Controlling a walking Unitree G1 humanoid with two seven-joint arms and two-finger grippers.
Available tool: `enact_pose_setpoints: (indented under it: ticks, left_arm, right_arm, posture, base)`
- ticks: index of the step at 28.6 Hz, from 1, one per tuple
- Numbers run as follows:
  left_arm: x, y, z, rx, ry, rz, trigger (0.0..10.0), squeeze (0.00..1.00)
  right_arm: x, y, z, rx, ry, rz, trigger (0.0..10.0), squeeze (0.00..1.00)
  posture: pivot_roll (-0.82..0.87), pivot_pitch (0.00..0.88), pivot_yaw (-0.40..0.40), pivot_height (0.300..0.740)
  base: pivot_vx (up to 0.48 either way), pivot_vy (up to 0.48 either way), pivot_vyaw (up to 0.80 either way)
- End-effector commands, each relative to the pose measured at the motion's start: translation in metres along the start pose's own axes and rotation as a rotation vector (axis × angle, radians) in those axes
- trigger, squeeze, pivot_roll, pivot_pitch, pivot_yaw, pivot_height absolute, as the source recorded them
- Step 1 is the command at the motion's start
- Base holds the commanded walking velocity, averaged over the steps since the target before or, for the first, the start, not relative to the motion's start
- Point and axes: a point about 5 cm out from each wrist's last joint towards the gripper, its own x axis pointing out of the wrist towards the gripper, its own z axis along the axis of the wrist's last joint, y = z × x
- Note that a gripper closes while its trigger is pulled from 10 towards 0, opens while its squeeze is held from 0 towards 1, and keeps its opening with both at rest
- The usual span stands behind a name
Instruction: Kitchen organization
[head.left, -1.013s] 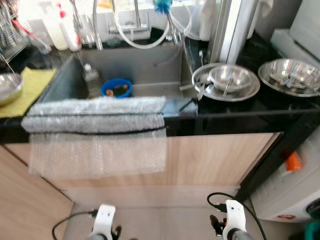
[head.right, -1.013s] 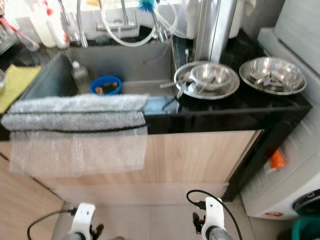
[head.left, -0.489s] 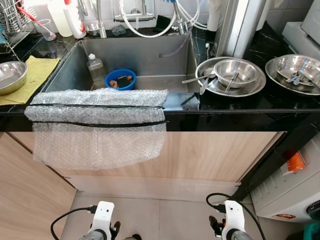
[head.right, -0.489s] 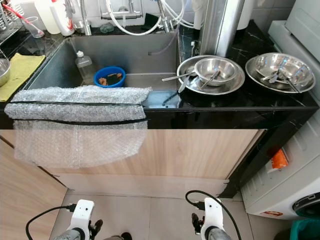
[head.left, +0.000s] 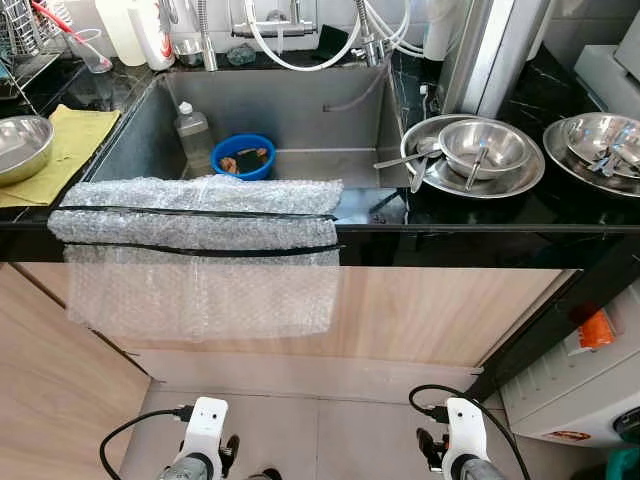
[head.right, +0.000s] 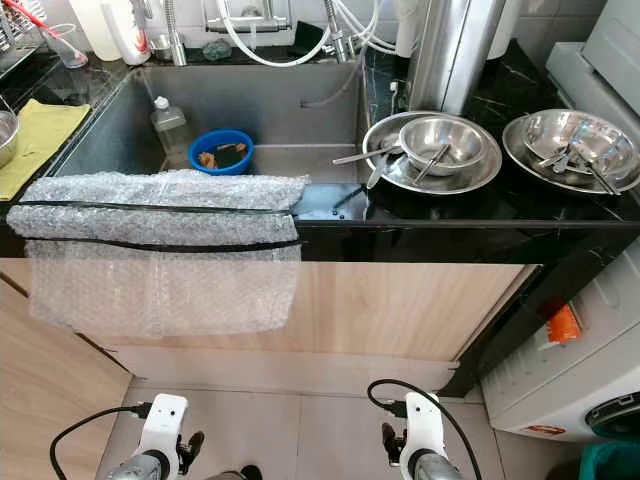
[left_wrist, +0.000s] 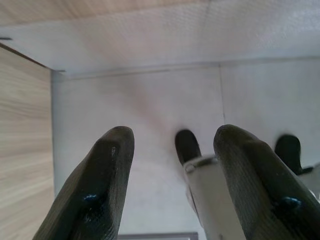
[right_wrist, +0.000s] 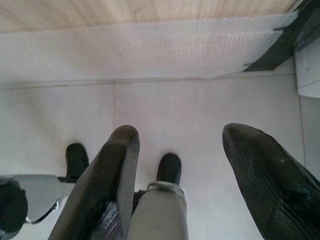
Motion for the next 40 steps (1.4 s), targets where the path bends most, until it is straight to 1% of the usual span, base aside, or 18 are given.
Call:
enact_pose_setpoints:
  ticks: [1, 6, 7, 9, 10, 12, 15, 16, 17, 20, 23, 26, 31, 34, 36, 37, 39, 40]
  left_arm:
    - [-0.003, 0.010, -0.004, -0.009, -0.010, 0.029, 10.0, 0.00]
    - [-0.004, 0.020, 0.010, -0.057, -0.127, 0.082, 10.0, 0.00]
    - [-0.004, 0.020, 0.010, -0.057, -0.127, 0.082, 10.0, 0.00]
    - [-0.006, 0.023, 0.020, -0.055, -0.219, 0.093, 10.0, 0.00]
    - [-0.006, 0.023, 0.020, -0.055, -0.219, 0.093, 10.0, 0.00]
    - [-0.011, 0.023, 0.023, -0.055, -0.292, 0.097, 10.0, 0.00]
    - [-0.016, 0.023, 0.024, -0.057, -0.340, 0.106, 10.0, 0.00]
    - [-0.018, 0.023, 0.024, -0.061, -0.351, 0.113, 10.0, 0.00]
    - [-0.022, 0.025, 0.024, -0.074, -0.380, 0.134, 10.0, 0.00]
    - [-0.029, 0.027, 0.024, -0.079, -0.415, 0.154, 10.0, 0.00]
    - [-0.037, 0.029, 0.024, -0.082, -0.439, 0.174, 10.0, 0.00]
    - [-0.051, 0.035, 0.029, -0.086, -0.489, 0.210, 10.0, 0.00]
    - [-0.062, 0.038, 0.036, -0.087, -0.526, 0.233, 10.0, 0.00]
    - [-0.066, 0.041, 0.046, -0.091, -0.555, 0.253, 10.0, 0.00]
    - [-0.073, 0.051, 0.077, -0.114, -0.648, 0.317, 10.0, 0.00]
    - [-0.079, 0.057, 0.100, -0.127, -0.721, 0.352, 10.0, 0.00]
    - [-0.081, 0.059, 0.108, -0.130, -0.743, 0.360, 10.0, 0.00]
    - [-0.084, 0.061, 0.124, -0.138, -0.786, 0.369, 10.0, 0.00]
  right_arm:
    - [-0.001, 0.001, -0.004, 0.007, -0.004, -0.012, 10.0, 0.00]
    - [-0.002, -0.001, -0.004, 0.008, -0.039, -0.051, 10.0, 0.00]
    - [-0.002, -0.001, -0.004, 0.008, -0.039, -0.051, 10.0, 0.00]
    - [-0.003, -0.003, -0.003, -0.004, -0.064, -0.077, 10.0, 0.00]
    - [-0.003, -0.003, -0.003, -0.004, -0.064, -0.077, 10.0, 0.00]
    - [-0.004, -0.004, -0.003, -0.001, -0.092, -0.109, 10.0, 0.00]
    - [-0.005, -0.004, -0.002, -0.010, -0.115, -0.126, 10.0, 0.00]
    - [-0.007, -0.010, 0.000, -0.025, -0.152, -0.138, 10.0, 0.00]
    - [-0.019, -0.031, 0.010, -0.047, -0.317, -0.152, 10.0, 0.00]
    - [-0.035, -0.038, 0.023, -0.045, -0.490, -0.134, 10.0, 0.00]
    - [-0.043, -0.041, 0.026, -0.067, -0.539, -0.140, 10.0, 0.00]
    - [-0.061, -0.046, 0.034, -0.087, -0.620, -0.160, 10.0, 0.00]
    - [-0.077, -0.047, 0.040, -0.093, -0.667, -0.173, 10.0, 0.00]
    - [-0.085, -0.048, 0.049, -0.111, -0.698, -0.181, 10.0, 0.00]
    - [-0.096, -0.047, 0.077, -0.123, -0.782, -0.196, 10.0, 0.00]
    - [-0.104, -0.046, 0.100, -0.126, -0.851, -0.205, 10.0, 0.00]
    - [-0.106, -0.045, 0.109, -0.117, -0.875, -0.205, 10.0, 0.00]
    - [-0.110, -0.043, 0.126, -0.117, -0.916, -0.203, 10.0, 0.00]
  posture:
    - [-0.01, 0.098, 0.040, 0.740]
    - [-0.02, 0.085, 0.047, 0.740]
    - [-0.02, 0.085, 0.047, 0.740]
    - [-0.02, 0.075, 0.052, 0.740]
    - [-0.02, 0.075, 0.052, 0.740]
    - [-0.02, 0.071, 0.055, 0.740]
    - [-0.03, 0.068, 0.057, 0.740]
    - [-0.04, 0.065, 0.057, 0.740]
    - [-0.04, 0.064, 0.057, 0.740]
    - [-0.04, 0.059, 0.058, 0.740]
    - [-0.04, 0.053, 0.059, 0.740]
    - [-0.04, 0.051, 0.059, 0.740]
    - [-0.04, 0.055, 0.059, 0.740]
    - [-0.03, 0.075, 0.058, 0.740]
    - [-0.03, 0.102, 0.055, 0.740]
    - [-0.03, 0.107, 0.054, 0.740]
    - [-0.03, 0.109, 0.053, 0.740]
    - [-0.03, 0.114, 0.053, 0.740]
  base:
    - [0.000, 0.000, 0.00]
    - [0.000, 0.000, 0.00]
    - [0.000, 0.000, 0.00]
    - [0.000, 0.000, 0.00]
    - [0.000, 0.000, 0.00]
    - [0.000, 0.000, 0.00]
    - [0.000, 0.000, 0.00]
    - [0.000, 0.000, 0.00]
    - [0.000, 0.000, 0.00]
    - [0.000, 0.000, 0.00]
    - [0.000, 0.000, 0.00]
    - [0.000, 0.000, 0.00]
    - [0.000, 0.000, 0.00]
    - [0.000, 0.000, 0.00]
    - [0.000, 0.000, 0.00]
    - [0.000, 0.000, 0.00]
    - [0.000, 0.000, 0.00]
    - [0.000, 0.000, 0.00]
